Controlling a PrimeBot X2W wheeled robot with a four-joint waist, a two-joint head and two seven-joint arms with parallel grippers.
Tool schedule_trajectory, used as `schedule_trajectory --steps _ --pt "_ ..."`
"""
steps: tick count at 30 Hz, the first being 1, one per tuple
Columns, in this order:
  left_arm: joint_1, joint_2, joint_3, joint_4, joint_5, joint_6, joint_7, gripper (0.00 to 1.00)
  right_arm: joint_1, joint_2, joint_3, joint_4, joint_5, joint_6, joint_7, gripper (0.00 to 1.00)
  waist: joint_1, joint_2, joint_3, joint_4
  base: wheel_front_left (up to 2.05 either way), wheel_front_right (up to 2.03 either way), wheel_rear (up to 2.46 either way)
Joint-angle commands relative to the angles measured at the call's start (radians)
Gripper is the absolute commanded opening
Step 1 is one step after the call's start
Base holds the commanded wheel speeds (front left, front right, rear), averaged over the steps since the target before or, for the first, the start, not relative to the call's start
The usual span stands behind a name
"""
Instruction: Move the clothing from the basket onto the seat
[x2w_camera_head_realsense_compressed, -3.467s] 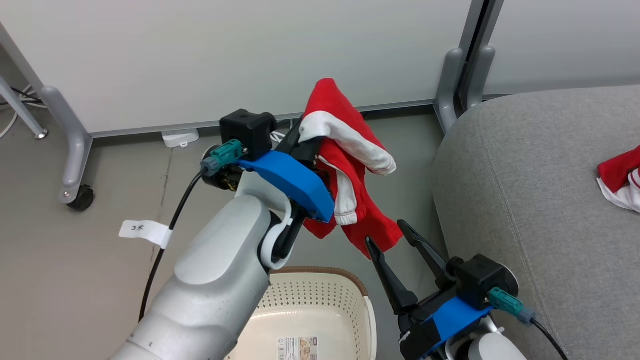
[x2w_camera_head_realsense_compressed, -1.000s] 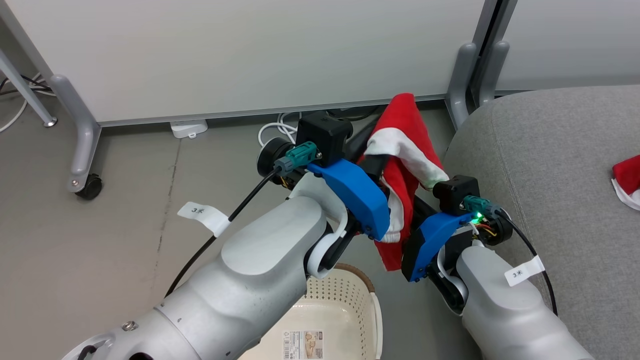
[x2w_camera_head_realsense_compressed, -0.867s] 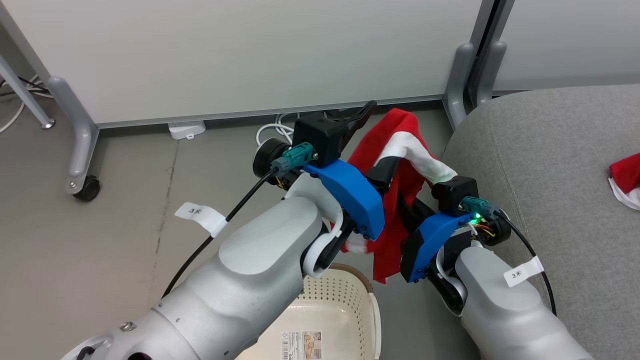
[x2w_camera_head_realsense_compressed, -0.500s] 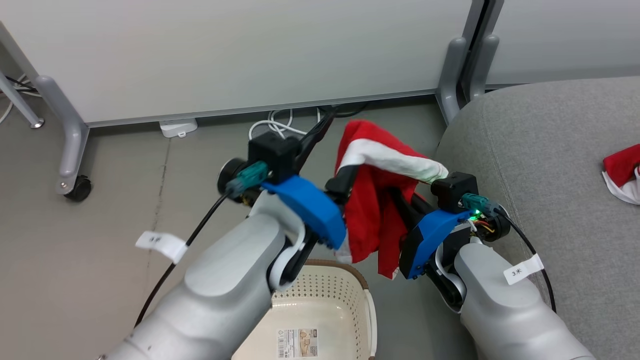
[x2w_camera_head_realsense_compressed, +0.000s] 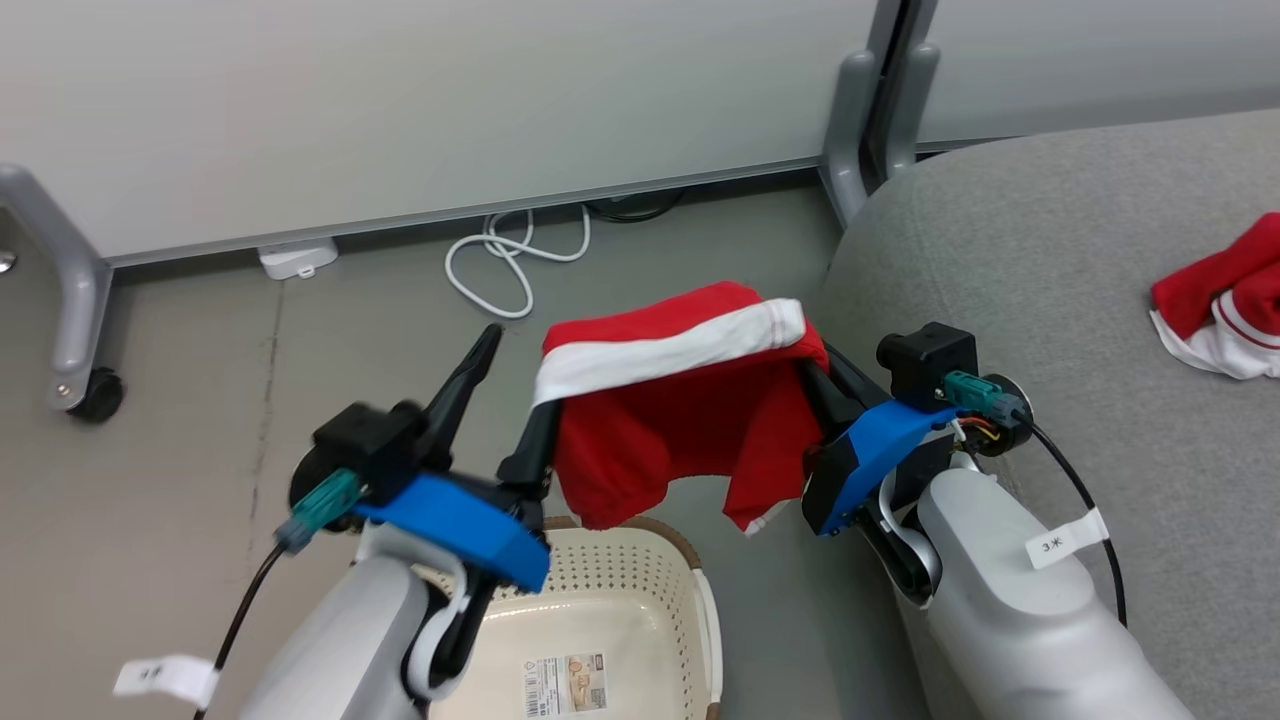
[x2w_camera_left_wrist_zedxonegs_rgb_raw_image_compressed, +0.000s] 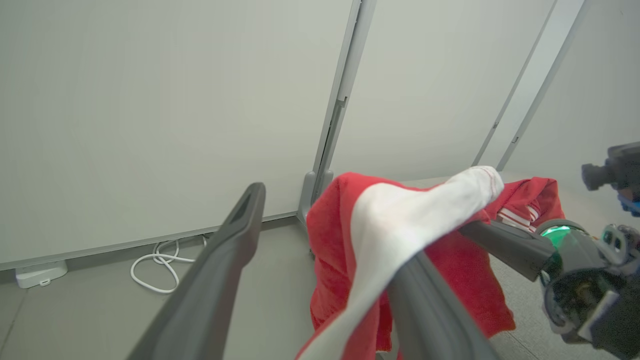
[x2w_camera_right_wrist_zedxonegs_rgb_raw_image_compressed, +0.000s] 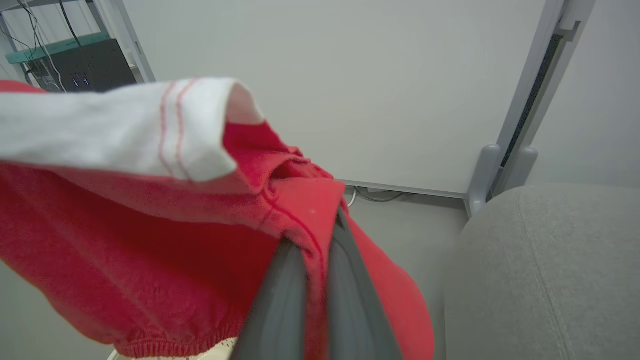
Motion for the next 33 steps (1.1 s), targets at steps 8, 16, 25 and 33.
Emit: schedule_trajectory --steps 8,16,25,33 --pt "0.203 -0.004 0.202 -0.093 0.127 -0.034 -0.005 1.00 0.078 -0.002 -0.059 -0.121 -0.054 0.000 -0.005 0.00 0.0000 0.0000 -0.013 -0.073 0.00 0.00 0.00" --pt "0.300 -0.033 0.300 -0.119 0.203 -0.062 -0.005 1.00 0.163 -0.011 -0.157 -0.277 -0.120 0.000 -0.004 0.00 0.0000 0.0000 -0.024 -0.168 0.00 0.00 0.00" --pt "0.336 -0.051 0.364 -0.139 0.262 -0.076 -0.005 1.00 0.271 -0.023 -0.244 -0.503 -0.172 0.000 0.070 0.00 0.0000 0.0000 -0.020 -0.290 0.00 0.00 0.00" --pt "0.332 -0.040 0.382 -0.150 0.291 -0.081 -0.004 1.00 0.365 -0.009 -0.276 -0.645 -0.175 0.000 0.120 0.00 0.0000 0.0000 0.004 -0.413 0.00 0.00 0.00"
